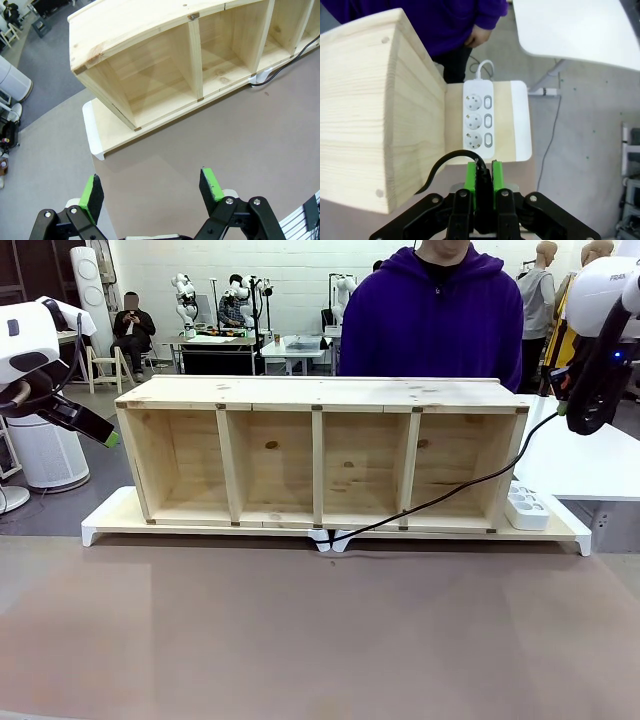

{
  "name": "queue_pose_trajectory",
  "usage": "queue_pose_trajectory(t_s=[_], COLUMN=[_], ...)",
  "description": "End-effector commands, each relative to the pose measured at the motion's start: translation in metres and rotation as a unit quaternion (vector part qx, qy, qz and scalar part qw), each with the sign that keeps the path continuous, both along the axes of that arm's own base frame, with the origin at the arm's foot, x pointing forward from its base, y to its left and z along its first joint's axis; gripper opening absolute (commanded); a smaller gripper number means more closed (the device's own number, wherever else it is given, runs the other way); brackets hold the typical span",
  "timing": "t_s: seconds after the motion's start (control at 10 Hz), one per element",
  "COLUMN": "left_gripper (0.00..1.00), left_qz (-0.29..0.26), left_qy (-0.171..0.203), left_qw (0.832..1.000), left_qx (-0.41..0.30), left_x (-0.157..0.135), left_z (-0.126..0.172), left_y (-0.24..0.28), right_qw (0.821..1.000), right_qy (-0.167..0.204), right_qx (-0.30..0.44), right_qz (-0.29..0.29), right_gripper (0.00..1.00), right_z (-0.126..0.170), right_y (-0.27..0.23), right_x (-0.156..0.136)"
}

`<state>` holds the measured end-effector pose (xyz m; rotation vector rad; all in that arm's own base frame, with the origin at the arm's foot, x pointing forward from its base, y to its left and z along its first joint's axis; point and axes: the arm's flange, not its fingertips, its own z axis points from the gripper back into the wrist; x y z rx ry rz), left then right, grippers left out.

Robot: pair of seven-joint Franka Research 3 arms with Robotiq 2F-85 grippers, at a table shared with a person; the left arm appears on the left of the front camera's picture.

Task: Perform cable management.
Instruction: Pull the grasped Power Cable to the location of the Power Strip, then release the Power Cable when the human grasps it.

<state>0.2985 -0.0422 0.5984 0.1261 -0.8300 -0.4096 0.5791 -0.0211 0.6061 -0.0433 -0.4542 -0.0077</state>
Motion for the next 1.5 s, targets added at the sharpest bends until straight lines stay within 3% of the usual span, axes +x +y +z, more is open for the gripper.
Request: queue_pose_trajectory(t_s=[0.0, 1.4], left_gripper=[1.0, 1.0], left_qz=[0.001, 0.001], left_qy=[-0.006, -0.006], left_qw=[1.0, 1.0], left_qx=[-0.007, -0.007], left_x=[0.002, 0.002], left_z=[0.0, 0.0], left_y=[-0.001, -0.001], right_qw=[1.0, 1.0], right_qy=[0.01, 0.013], right_qx=[0.004, -0.001], right_qz=[0.018, 0.005], right_gripper=[0.16, 0.16], right_z=[0.003, -0.007], right_y=[-0.003, 0.0], right_x=[0.019, 0.013])
